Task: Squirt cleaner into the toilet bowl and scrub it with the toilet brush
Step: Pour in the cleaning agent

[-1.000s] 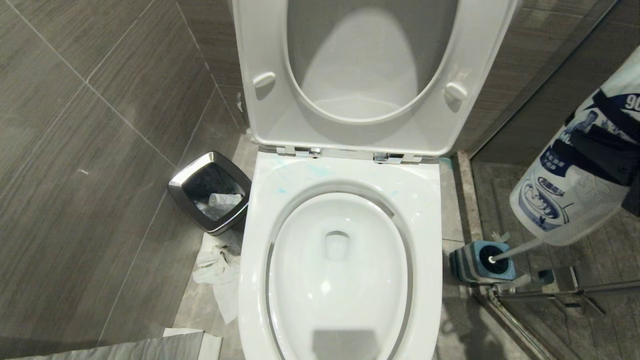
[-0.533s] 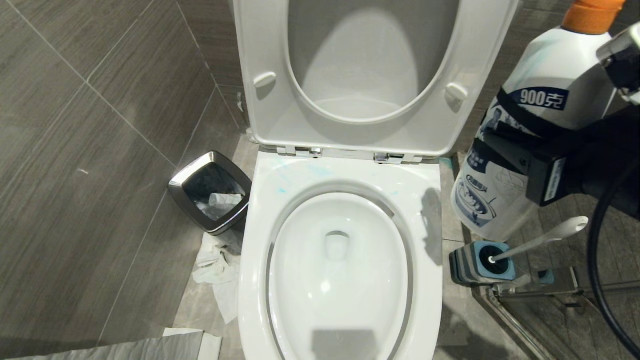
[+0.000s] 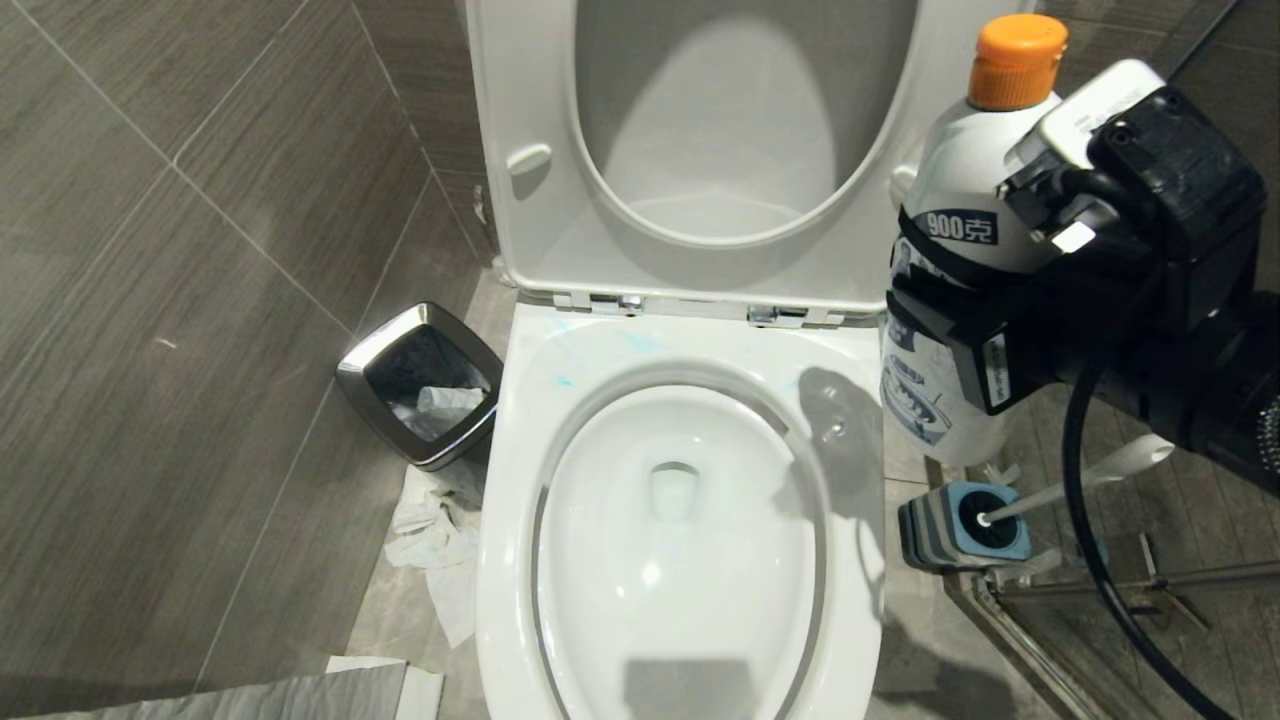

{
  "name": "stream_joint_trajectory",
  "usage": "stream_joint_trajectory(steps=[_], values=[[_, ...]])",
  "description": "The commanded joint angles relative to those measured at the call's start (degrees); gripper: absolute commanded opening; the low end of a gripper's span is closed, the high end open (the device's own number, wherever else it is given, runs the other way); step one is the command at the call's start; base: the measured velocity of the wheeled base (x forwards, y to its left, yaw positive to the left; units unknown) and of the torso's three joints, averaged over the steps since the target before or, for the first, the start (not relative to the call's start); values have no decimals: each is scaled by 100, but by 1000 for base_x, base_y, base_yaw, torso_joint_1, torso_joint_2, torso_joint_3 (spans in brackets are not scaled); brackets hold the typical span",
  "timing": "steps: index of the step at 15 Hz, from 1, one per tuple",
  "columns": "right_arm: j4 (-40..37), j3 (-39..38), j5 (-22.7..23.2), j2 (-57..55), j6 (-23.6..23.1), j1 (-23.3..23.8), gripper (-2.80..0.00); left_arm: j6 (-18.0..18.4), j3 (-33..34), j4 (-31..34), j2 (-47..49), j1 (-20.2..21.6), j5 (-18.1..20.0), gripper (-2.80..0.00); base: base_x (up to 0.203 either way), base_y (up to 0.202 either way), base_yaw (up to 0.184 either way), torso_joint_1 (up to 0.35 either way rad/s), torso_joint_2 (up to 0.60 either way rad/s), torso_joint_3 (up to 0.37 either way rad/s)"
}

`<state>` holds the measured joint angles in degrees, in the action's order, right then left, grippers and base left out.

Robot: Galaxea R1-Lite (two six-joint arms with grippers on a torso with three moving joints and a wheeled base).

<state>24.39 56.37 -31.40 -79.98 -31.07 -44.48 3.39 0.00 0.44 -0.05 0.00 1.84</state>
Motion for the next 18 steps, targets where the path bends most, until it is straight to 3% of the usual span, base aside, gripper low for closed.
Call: stream_joint_trajectory(steps=[1,4,8,11,18], values=[[13,36,-120,-187,-270,-23,-280,4,9,0,5,0,0,-280,0,0,0,0,0,0],[9,239,-197,-368,-1007,-137,-280,-5,9,0,5,0,-4,-280,0,0,0,0,0,0],[-20,458,-209,-389,-2753,-177,-280,-5,9,0,5,0,-8,-280,0,0,0,0,0,0],[-38,562,-195,-426,-3802,-290,-280,-5,9,0,5,0,-8,-280,0,0,0,0,0,0],[-59,553,-207,-406,-5538,-410,-280,-5,9,0,5,0,-8,-280,0,0,0,0,0,0]])
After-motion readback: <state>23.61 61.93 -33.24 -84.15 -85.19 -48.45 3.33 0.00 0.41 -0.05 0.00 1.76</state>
